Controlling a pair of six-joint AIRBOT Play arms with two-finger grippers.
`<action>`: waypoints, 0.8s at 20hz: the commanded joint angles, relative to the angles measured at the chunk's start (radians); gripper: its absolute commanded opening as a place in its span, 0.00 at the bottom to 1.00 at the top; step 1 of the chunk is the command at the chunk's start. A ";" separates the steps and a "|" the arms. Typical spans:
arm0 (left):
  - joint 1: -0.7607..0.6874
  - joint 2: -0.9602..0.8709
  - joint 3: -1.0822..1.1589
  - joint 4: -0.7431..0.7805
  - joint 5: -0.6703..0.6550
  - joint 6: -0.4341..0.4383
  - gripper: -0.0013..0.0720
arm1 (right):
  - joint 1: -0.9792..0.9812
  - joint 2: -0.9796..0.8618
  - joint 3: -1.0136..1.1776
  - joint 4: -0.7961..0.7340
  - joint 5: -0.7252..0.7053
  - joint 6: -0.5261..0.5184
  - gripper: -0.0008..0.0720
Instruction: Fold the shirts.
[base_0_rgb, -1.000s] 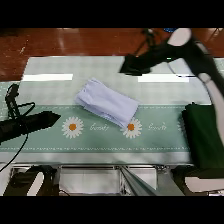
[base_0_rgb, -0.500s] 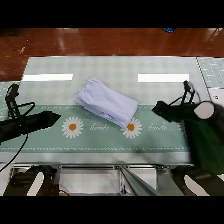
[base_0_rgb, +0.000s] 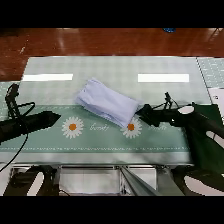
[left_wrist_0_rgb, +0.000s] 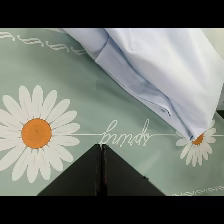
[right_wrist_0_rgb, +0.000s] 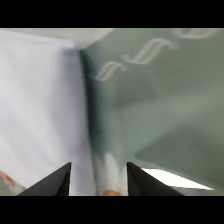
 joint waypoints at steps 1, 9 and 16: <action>0.001 0.000 -0.001 0.000 0.000 0.000 0.04 | 0.069 -0.161 0.116 0.064 0.055 -0.066 0.57; 0.001 0.000 -0.001 0.008 0.000 0.000 0.04 | 0.147 -0.274 0.425 0.035 0.134 -0.114 0.04; 0.001 0.000 -0.002 0.011 -0.002 0.000 0.04 | 0.195 -0.274 1.073 -0.558 0.430 0.282 0.04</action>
